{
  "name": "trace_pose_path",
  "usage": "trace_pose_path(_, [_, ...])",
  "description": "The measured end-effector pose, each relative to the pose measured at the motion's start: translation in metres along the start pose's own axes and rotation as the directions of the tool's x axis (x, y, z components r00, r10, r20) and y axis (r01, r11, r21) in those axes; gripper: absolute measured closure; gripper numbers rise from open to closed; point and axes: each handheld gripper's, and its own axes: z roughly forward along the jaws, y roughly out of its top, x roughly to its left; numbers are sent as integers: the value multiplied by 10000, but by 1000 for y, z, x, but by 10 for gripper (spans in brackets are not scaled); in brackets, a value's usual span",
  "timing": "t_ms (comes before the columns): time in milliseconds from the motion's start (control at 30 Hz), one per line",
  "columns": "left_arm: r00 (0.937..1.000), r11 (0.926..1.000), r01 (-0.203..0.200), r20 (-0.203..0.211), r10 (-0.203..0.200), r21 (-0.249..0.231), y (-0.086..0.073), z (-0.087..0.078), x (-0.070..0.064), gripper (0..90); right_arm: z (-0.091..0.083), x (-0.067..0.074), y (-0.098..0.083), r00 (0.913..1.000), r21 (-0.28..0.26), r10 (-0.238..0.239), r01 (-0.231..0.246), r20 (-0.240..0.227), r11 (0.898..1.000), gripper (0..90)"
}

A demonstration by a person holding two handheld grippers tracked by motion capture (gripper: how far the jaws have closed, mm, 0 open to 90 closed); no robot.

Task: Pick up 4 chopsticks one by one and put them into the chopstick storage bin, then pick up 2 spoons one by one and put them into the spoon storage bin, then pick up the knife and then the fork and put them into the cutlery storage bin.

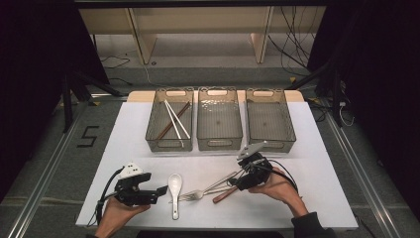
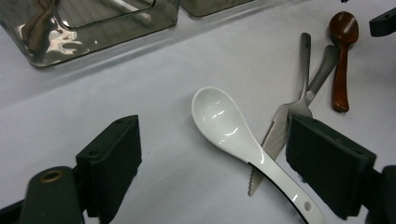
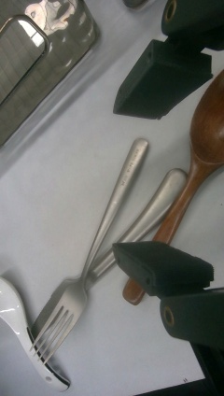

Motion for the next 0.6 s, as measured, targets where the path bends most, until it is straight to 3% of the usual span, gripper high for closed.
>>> trace_pose_path(600, [10000, 9997, 68, -51, -69, -224, 1, -4, 2, 177, 7, 5, -4, 9973, 944, -703, 681, 207, 9932, 287])
